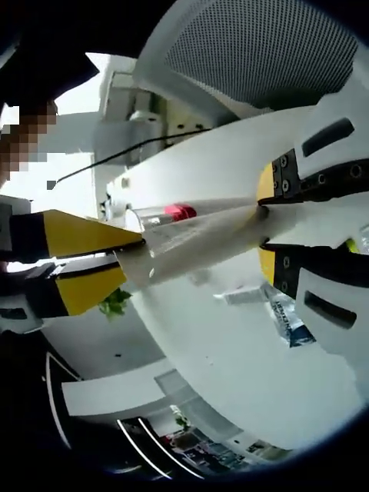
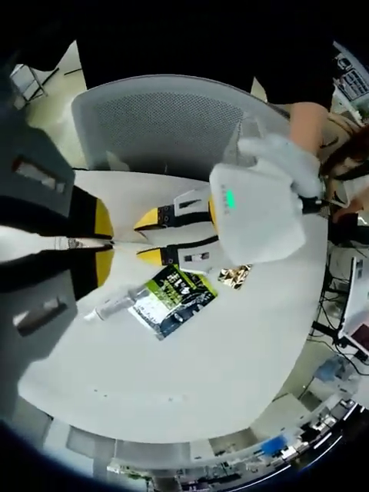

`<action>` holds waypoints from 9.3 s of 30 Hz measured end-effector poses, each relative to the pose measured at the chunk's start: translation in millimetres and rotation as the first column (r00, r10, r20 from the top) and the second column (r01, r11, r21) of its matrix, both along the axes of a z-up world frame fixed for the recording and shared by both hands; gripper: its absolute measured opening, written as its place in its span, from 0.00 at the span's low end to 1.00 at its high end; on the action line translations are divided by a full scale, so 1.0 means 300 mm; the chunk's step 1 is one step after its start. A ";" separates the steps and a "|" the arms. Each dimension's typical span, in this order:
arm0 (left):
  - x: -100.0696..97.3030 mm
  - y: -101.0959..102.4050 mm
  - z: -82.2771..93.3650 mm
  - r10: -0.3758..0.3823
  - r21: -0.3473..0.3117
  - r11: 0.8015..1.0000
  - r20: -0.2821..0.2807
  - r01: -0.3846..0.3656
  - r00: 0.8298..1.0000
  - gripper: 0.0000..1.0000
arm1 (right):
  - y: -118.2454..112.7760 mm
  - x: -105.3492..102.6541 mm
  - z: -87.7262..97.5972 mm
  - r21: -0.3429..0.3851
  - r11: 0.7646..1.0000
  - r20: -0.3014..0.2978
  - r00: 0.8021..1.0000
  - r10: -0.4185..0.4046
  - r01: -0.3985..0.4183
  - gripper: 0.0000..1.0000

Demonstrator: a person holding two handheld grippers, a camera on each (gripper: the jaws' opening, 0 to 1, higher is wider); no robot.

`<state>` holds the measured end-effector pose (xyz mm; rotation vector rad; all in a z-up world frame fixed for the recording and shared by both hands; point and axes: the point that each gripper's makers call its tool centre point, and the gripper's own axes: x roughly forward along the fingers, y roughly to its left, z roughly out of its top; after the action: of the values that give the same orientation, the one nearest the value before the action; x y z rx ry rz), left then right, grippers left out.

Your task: Arrange the skincare products in the storage area until every visible bottle or jar stands upright without overlapping.

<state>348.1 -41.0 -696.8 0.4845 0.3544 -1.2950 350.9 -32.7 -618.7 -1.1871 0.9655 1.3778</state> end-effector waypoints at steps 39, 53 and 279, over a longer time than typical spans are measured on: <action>0.011 0.011 0.008 0.004 0.001 1.000 -0.015 -0.004 1.000 0.16 | -0.026 0.006 0.025 0.131 0.987 0.009 0.996 -0.091 0.089 0.29; 0.010 -0.004 0.016 -0.007 -0.039 0.999 0.002 0.007 1.000 0.17 | -0.137 -0.009 -0.025 0.523 0.808 0.026 0.942 -0.334 0.272 0.38; -0.168 0.363 0.170 0.545 -0.037 0.817 -0.274 -0.575 0.792 0.97 | -0.700 0.401 -0.548 0.030 0.852 -0.022 0.852 -0.523 0.523 0.18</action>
<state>297.7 68.0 -645.8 0.0866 0.5824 -0.7800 471.3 -242.7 -783.1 -0.8008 1.1650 0.9560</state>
